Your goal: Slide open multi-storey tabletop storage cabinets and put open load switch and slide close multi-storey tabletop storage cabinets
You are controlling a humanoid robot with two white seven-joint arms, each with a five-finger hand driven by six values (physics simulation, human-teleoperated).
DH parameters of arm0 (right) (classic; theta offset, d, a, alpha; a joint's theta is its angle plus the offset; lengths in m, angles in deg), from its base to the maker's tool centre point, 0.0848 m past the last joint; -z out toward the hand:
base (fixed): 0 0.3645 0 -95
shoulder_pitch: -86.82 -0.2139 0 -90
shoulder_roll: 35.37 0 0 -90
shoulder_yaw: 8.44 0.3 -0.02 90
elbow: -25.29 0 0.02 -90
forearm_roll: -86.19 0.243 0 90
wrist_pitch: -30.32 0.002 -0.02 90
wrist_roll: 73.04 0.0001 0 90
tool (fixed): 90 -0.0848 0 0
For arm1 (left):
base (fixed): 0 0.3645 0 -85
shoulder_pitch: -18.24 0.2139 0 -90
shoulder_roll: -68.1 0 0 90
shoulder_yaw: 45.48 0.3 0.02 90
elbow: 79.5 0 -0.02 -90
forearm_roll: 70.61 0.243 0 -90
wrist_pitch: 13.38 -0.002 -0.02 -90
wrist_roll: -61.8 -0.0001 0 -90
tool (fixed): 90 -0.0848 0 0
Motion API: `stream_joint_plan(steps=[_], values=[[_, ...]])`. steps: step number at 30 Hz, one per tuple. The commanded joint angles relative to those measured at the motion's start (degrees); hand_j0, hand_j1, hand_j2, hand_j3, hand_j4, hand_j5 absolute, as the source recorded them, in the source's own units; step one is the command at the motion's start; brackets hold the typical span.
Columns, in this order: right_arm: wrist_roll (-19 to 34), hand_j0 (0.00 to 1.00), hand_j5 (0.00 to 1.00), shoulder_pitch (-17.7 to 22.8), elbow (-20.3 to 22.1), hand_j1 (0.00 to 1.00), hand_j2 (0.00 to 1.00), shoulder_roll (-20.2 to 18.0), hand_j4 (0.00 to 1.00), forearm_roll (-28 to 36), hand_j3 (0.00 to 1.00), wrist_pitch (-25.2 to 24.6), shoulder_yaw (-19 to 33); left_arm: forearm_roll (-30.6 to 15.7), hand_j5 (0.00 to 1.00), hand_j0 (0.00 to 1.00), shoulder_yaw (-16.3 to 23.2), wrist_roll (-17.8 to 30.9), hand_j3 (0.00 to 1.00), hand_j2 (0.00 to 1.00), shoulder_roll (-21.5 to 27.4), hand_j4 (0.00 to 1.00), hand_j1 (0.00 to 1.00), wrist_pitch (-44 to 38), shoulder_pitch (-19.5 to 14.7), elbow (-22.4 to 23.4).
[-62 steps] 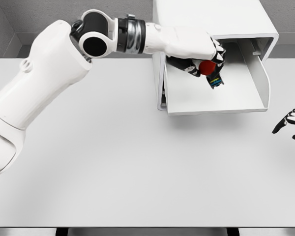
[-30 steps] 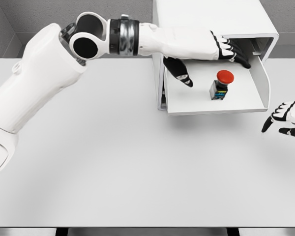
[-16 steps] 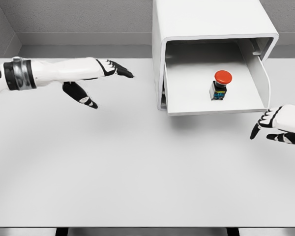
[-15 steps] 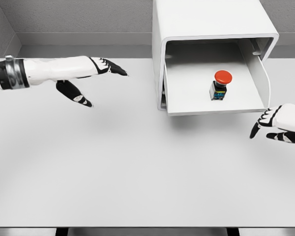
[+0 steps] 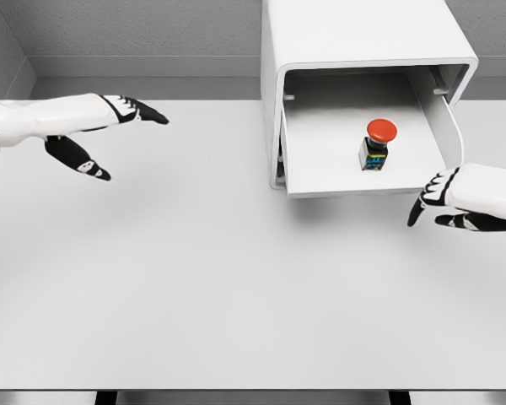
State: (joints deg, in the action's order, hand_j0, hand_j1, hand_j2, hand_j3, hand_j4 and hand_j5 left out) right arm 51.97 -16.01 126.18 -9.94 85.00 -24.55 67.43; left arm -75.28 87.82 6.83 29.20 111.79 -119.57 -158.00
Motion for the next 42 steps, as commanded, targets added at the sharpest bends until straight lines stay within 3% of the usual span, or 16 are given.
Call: stream_joint_plan(steps=[1, 5, 19, 24, 27, 36, 42], values=[[-0.01, 0.56, 0.56, -0.18, 0.01, 0.56, 0.56, 0.23, 0.56, 0.31, 0.56, -0.13, -1.87, -0.34, 1.00, 1.00, -0.32, -0.02, 1.00, 1.00, 0.31, 1.00, 1.00, -0.16, 0.00, 0.19], [-0.01, 0.56, 0.56, -2.99, 0.01, 0.56, 0.56, 1.11, 0.56, 0.23, 0.56, -0.13, -5.21, -0.42, 1.00, 1.00, -0.32, -0.02, 1.00, 1.00, 0.31, 1.00, 1.00, -0.16, 0.00, 0.19], [-0.01, 0.58, 0.58, -8.79, -0.69, 0.58, 0.58, 4.19, 0.58, -2.41, 0.58, -0.13, -9.08, -0.42, 1.00, 1.00, -0.24, -0.02, 1.00, 1.00, 0.84, 1.00, 1.00, -0.16, 0.00, 0.19], [-0.01, 0.58, 0.58, -10.81, -2.97, 0.58, 0.58, 5.59, 0.58, -2.76, 0.58, -0.13, -9.17, -0.42, 1.00, 1.00, -0.23, -0.02, 1.00, 1.00, 0.75, 1.00, 1.00, -0.16, 0.00, 0.19], [-0.01, 0.59, 0.59, -15.21, -5.61, 0.59, 0.59, 7.35, 0.59, -3.46, 0.59, -0.13, -13.91, -0.42, 1.00, 1.00, -0.23, -0.02, 1.00, 1.00, 0.66, 1.00, 1.00, -0.16, 0.00, 0.19], [-0.01, 0.60, 0.60, -18.02, -7.63, 0.60, 0.60, 9.20, 0.60, -5.13, 0.60, -0.13, -17.87, -0.42, 1.00, 1.00, -0.23, -0.02, 1.00, 1.00, 0.75, 1.00, 1.00, -0.16, 0.00, 0.28], [-0.01, 0.61, 0.61, -18.20, -7.55, 0.61, 0.61, 9.02, 0.61, -5.13, 0.61, -0.13, -16.03, -0.34, 1.00, 1.00, -0.23, -0.02, 1.00, 1.00, 0.75, 1.00, 1.00, -0.16, 0.00, 0.28]])
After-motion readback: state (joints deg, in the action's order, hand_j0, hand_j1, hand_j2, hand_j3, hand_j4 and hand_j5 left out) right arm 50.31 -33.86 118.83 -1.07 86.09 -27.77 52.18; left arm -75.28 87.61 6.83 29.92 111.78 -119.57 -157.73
